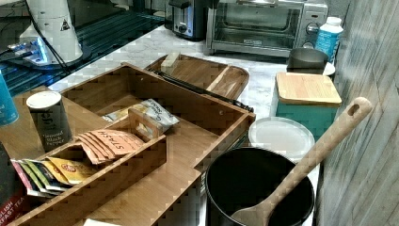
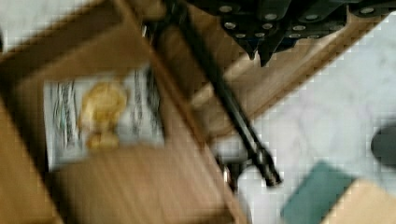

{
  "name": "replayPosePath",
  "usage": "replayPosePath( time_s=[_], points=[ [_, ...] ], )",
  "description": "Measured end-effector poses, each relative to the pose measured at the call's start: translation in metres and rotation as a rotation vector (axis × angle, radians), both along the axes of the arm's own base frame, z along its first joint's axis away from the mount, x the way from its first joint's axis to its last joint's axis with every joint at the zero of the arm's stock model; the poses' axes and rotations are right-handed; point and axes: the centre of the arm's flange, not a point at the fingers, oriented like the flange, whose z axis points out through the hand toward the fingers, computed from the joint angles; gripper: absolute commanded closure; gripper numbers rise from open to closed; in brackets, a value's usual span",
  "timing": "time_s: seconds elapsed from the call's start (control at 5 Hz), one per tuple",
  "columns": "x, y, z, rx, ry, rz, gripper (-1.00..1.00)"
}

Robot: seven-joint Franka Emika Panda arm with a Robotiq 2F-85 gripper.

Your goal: Close the drawer.

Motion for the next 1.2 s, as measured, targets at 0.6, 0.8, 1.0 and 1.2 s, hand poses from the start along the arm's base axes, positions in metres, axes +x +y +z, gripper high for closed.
replayPosePath(
  time_s=[0.6,0.8,1.0,1.2],
  points=[
    [-0.011,0.05,-0.118,-0.008,-0.138,0.184,1.0],
    [-0.024,0.072,-0.184,-0.025,-0.009,0.257,1.0],
    [-0.04,0.083,-0.241,-0.03,0.102,0.3,1.0],
    [-0.043,0.085,-0.242,-0.022,0.087,0.303,1.0]
  ],
)
